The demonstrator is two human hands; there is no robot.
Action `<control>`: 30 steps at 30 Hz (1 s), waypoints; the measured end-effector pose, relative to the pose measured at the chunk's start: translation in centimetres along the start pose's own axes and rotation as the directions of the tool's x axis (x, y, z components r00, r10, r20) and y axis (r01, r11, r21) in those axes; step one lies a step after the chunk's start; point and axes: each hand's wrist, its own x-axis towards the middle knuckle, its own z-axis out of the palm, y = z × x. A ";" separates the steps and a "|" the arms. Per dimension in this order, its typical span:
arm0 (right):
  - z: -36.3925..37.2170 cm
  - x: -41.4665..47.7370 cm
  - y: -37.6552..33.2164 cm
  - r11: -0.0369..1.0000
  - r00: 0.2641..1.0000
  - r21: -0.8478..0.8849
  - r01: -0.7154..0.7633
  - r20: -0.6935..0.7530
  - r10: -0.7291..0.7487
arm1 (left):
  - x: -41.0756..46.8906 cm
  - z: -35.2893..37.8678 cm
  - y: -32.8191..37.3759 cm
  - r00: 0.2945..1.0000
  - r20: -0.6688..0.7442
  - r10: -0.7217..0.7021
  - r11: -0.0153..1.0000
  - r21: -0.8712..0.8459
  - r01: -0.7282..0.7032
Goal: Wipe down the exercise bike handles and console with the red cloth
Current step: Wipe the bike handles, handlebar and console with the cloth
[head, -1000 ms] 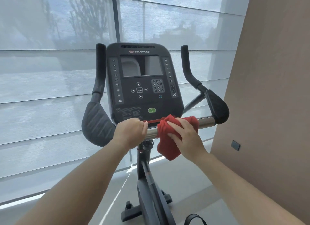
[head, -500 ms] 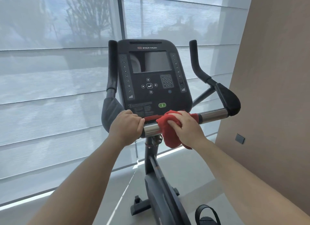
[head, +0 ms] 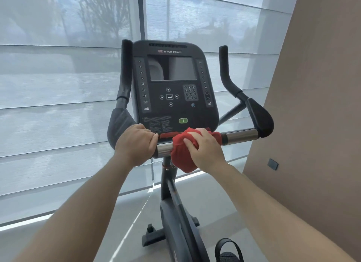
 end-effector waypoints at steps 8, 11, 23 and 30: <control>-0.3 -0.1 2.2 0.998 0.997 0.052 0.038 -0.066 -0.034 | -0.1 0.2 -0.3 1.000 0.027 0.001 1.000 0.007 -0.001; 0.3 -0.2 2.0 0.998 0.995 0.061 0.019 -0.103 -0.013 | 0.2 0.5 -0.7 0.999 0.025 -0.028 0.999 -0.014 0.028; -0.2 -1.6 -2.3 0.983 0.982 0.057 -0.177 -0.055 0.180 | 0.5 -1.2 -1.4 0.999 0.008 -0.032 0.917 -0.397 0.033; 2.6 -0.1 -8.9 0.996 0.994 0.000 -0.090 0.057 0.090 | 1.7 -1.1 -7.0 0.975 0.058 0.213 0.953 -0.234 -0.194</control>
